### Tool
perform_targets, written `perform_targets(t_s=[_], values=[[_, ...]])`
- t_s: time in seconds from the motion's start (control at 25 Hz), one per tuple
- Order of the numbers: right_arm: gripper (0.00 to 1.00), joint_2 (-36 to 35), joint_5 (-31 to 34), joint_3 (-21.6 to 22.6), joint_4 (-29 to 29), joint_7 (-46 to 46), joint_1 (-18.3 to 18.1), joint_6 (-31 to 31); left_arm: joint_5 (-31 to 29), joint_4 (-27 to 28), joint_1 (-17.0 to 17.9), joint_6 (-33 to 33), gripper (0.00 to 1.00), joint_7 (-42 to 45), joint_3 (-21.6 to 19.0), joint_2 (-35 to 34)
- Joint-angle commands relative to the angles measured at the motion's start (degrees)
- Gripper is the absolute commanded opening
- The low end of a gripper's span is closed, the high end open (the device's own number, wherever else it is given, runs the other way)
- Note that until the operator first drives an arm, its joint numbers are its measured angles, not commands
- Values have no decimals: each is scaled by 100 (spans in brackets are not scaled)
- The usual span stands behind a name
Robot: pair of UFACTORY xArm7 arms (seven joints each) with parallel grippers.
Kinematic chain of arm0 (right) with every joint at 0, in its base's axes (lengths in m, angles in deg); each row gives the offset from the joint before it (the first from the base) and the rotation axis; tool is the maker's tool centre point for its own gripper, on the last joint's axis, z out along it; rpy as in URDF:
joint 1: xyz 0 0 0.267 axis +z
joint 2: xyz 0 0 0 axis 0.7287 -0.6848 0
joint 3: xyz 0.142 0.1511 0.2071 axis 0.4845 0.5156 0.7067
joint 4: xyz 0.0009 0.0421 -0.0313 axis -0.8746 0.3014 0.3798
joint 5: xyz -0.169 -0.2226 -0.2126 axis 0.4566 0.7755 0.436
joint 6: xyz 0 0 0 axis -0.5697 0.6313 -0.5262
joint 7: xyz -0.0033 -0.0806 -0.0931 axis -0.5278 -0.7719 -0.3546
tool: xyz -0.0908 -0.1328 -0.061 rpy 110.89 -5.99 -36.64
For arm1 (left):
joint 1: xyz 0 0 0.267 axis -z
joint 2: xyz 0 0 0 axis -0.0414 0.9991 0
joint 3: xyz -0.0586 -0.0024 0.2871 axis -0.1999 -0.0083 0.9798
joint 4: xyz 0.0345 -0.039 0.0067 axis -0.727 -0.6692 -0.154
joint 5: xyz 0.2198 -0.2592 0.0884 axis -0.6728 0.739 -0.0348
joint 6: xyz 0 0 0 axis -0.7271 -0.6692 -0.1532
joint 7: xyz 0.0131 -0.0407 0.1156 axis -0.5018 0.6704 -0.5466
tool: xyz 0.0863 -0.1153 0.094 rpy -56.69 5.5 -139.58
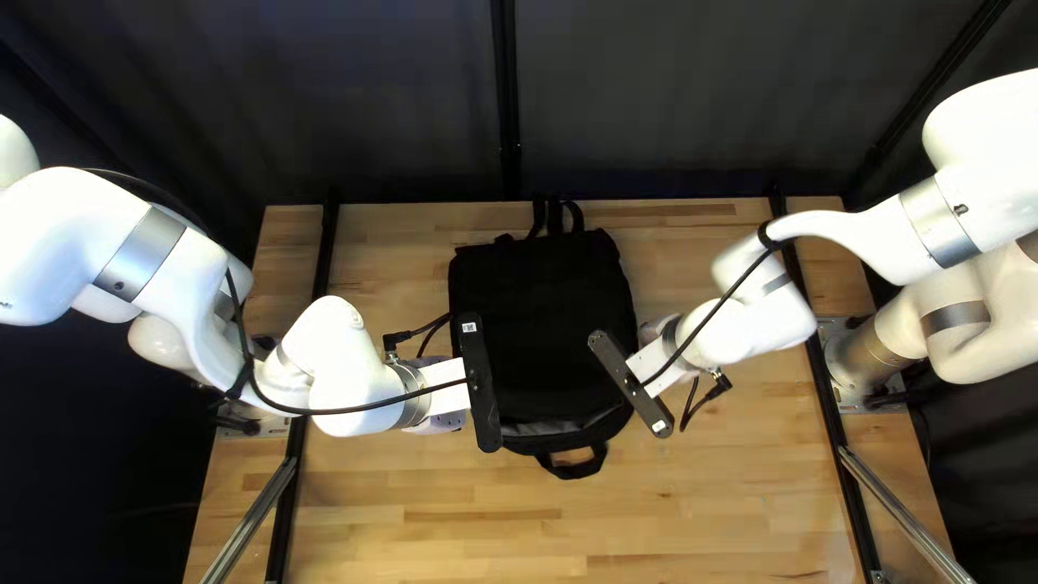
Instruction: Remove a lunch box from a kids backpack
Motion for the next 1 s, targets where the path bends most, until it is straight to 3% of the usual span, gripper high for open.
perform_targets(t_s=[0.04,0.48,1.0], values=[[0,27,-68,-168,51,-327,-119,-117,4,7,2,2,0,-5,1,7],[0,-214,-205,-479,-245,-1021,-361,-192,1,-2,-5,36,0,-10,17,19],[0,-63,-490,-647,-147,-1527,-468,-230,-38,43,-34,76,0,-26,43,54]])
